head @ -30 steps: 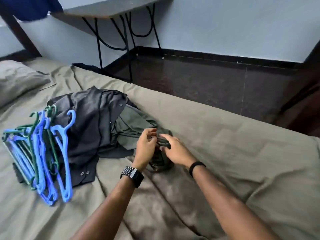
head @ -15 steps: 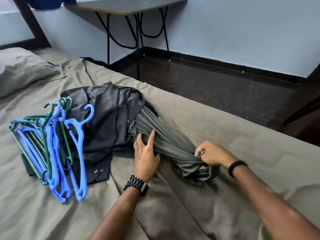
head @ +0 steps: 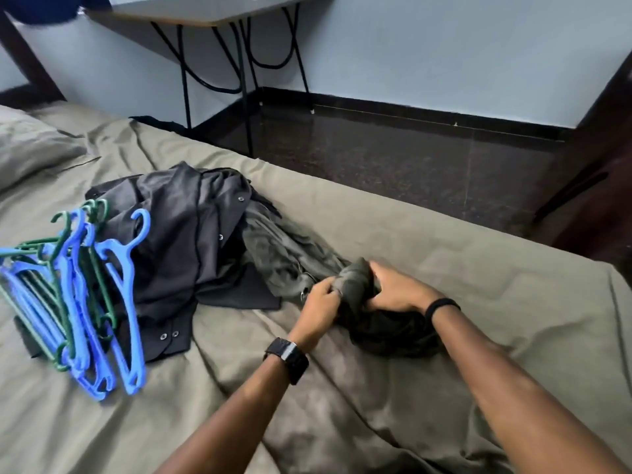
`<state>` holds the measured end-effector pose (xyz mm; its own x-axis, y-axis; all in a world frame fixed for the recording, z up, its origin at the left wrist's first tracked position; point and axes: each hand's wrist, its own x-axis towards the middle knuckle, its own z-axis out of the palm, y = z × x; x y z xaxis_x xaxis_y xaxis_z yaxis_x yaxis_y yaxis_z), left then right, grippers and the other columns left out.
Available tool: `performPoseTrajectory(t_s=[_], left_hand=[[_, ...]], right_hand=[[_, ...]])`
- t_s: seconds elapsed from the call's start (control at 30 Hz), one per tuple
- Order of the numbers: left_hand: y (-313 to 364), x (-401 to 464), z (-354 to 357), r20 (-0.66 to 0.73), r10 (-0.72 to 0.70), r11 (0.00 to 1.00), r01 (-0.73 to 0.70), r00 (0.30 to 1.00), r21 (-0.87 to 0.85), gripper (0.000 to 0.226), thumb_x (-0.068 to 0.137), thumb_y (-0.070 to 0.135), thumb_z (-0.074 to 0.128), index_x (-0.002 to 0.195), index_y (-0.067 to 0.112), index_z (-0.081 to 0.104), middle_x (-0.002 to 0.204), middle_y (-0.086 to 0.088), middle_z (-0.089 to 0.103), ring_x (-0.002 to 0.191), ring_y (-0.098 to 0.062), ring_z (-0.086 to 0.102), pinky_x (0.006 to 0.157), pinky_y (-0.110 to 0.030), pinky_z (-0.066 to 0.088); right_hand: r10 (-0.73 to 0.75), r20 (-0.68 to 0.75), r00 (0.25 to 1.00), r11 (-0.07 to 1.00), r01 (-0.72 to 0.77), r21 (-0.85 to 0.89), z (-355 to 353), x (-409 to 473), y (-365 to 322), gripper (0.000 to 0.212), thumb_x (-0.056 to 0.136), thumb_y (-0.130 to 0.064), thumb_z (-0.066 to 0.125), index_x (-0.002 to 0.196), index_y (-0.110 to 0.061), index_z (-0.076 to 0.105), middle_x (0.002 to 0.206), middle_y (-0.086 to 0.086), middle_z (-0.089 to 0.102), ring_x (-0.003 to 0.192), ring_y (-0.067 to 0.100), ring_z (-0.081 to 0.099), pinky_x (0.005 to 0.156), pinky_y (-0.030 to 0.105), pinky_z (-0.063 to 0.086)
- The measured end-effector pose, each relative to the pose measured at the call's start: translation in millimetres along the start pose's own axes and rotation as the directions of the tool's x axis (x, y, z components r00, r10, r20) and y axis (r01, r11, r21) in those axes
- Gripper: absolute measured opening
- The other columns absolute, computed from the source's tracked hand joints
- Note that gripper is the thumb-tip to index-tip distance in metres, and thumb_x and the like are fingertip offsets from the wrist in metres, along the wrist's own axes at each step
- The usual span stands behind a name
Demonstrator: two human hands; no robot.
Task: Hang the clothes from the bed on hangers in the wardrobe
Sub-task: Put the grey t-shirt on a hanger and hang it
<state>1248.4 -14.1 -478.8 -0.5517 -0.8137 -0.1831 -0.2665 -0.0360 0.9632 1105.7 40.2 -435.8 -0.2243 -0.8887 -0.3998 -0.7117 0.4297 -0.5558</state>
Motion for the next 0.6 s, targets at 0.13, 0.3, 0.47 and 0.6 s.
performPoseTrajectory(t_s=[0.13,0.3,0.47,0.6], left_hand=[[0,-6,22,0.057,0.040,0.999,-0.041,0.998,0.015,0.032,0.076,0.000,0.047,0.100,0.019,0.057,0.098,0.000,0.064,0.092,-0.014,0.058,0.087,-0.030,0.047],[16,5,24,0.293,0.124,0.965,-0.184,0.948,0.188,0.064,0.074,0.014,0.060,0.136,0.016,0.043,0.123,-0.005,0.050,0.110,-0.013,0.051,0.099,-0.027,0.041],[34,15,64,0.495,0.187,0.704,-0.468,0.848,0.534,0.026,0.087,0.017,0.066,0.112,0.013,0.061,0.108,0.000,0.061,0.106,-0.018,0.057,0.081,-0.018,0.037],[49,17,105,0.475,0.236,0.662,-0.499,0.847,0.560,0.010,0.093,0.013,0.055,0.100,0.007,0.057,0.098,-0.016,0.066,0.097,-0.031,0.058,0.070,-0.029,0.031]], right_hand=[[0.096,0.093,0.991,0.995,-0.097,0.004,-11,-24,37,0.018,0.081,-0.001,0.055,0.088,-0.016,0.062,0.074,0.006,0.061,0.054,0.013,0.051,0.048,0.026,0.039],[0.152,-0.155,0.976,0.968,-0.116,0.223,-63,-73,99,0.041,0.095,-0.006,0.046,0.056,-0.018,0.049,0.057,-0.007,0.051,0.055,0.001,0.044,0.056,0.018,0.033],[0.467,-0.441,0.766,0.832,-0.211,0.514,-76,-104,154,0.039,0.093,-0.026,0.052,0.056,-0.014,0.055,0.061,0.000,0.058,0.068,0.020,0.052,0.061,0.031,0.037],[0.512,-0.397,0.762,0.736,-0.150,0.660,-60,-119,170,0.032,0.091,-0.044,0.057,0.083,-0.014,0.067,0.078,0.004,0.067,0.072,0.020,0.059,0.056,0.027,0.039]])
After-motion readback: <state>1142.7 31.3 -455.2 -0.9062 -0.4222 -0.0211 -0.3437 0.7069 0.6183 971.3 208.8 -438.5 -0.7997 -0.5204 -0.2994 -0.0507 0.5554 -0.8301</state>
